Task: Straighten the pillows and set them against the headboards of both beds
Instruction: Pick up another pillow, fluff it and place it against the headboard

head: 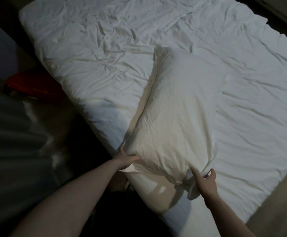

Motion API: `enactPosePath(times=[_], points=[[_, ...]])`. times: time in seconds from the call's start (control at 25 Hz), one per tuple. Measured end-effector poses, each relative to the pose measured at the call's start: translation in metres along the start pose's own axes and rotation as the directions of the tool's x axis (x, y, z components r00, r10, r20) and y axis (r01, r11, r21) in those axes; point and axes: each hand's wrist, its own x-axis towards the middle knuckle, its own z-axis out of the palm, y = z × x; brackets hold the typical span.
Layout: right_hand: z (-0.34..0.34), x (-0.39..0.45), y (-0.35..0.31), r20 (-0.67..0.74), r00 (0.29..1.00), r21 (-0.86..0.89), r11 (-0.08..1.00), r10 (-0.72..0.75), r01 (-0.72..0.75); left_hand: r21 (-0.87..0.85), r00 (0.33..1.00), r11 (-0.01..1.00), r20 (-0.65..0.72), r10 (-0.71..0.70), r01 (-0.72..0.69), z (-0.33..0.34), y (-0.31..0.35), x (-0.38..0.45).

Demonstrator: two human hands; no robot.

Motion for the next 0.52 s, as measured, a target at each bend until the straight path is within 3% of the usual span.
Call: enactPosePath(times=[0.08, 0.16, 0.28, 0.36, 0.44, 0.52], points=[[0.002, 0.011, 0.002, 0.008, 1.000, -0.005, 1.000, -0.014, 0.014, -0.134, 0.994, 0.987, 0.079, -0.074, 0.084, 0.006, 0.001, 0.008], [0.002, 0.009, -0.002, 0.015, 0.995, -0.062, 0.993, -0.101, 0.102, -0.214, 0.995, 0.975, 0.088, -0.043, 0.061, 0.012, 0.009, 0.009], [0.000, -0.024, -0.024, 0.047, 0.972, -0.101, 0.967, -0.230, 0.233, -0.290, 0.987, 0.951, -0.143, 0.071, -0.111, 0.010, 0.017, -0.018], [-0.008, -0.049, -0.043, 0.118, 0.952, -0.093, 0.952, -0.281, 0.293, -0.287, 0.941, 0.932, -0.316, 0.125, -0.220, -0.006, 0.015, -0.043], [-0.019, -0.081, -0.058, 0.254, 0.917, -0.036, 0.945, -0.306, 0.325, -0.363, 0.914, 0.895, -0.392, 0.105, -0.258, -0.031, 0.003, -0.076], [-0.026, -0.113, -0.068, 0.395, 0.861, -0.016, 0.934, -0.321, 0.356, -0.363, 0.922, 0.906, -0.382, 0.066, -0.216, -0.053, -0.014, -0.109]])
